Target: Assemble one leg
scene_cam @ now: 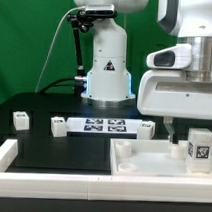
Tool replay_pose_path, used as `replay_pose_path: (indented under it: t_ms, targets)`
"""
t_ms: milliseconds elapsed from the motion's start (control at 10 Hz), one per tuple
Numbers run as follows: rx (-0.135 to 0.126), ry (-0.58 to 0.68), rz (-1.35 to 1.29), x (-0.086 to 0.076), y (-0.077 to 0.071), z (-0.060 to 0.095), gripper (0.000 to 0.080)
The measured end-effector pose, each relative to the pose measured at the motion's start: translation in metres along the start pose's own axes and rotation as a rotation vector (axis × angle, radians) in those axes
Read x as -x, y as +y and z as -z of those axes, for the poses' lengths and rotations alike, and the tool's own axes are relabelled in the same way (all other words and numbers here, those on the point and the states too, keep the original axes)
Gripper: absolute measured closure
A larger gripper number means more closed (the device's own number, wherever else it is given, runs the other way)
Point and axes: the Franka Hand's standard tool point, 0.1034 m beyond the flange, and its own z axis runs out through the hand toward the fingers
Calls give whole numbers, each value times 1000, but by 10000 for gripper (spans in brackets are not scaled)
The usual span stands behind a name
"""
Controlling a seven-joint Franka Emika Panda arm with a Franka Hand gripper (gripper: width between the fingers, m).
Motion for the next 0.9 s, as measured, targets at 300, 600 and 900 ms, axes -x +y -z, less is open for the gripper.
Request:
replay_pose_path:
  t_ms: [300, 600, 900]
  targets:
    - [9, 3, 143, -1, 1, 0, 153]
    - [9, 3, 111, -1, 1, 0, 465]
    - [-1, 5, -213, 0, 2, -1, 509]
